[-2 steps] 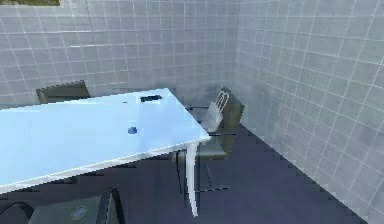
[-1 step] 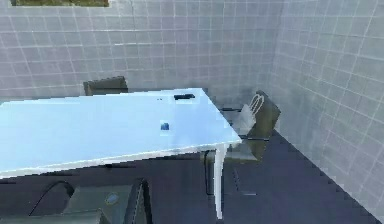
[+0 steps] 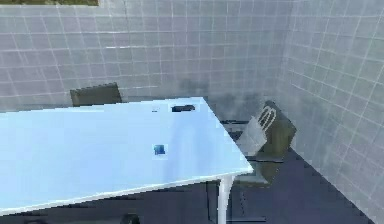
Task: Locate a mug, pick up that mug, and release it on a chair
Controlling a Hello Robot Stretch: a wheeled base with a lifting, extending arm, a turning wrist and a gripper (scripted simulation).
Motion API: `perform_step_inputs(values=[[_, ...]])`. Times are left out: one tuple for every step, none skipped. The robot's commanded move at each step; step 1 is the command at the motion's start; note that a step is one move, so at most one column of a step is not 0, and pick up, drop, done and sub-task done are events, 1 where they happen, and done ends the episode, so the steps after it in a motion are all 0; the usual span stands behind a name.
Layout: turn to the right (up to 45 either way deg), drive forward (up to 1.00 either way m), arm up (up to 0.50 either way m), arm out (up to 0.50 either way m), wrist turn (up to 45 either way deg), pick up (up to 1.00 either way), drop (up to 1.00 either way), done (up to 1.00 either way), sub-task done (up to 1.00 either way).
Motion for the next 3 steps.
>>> perform_step_inputs(values=[[-45.0, 0.00, 0.00, 0.00, 0.0, 0.00, 0.00, 0.00, 0.00], [-45.0, 0.00, 0.00, 0.00, 0.0, 0.00, 0.00, 0.00, 0.00], [-45.0, 0.00, 0.00, 0.00, 0.0, 0.00, 0.00, 0.00, 0.00]])
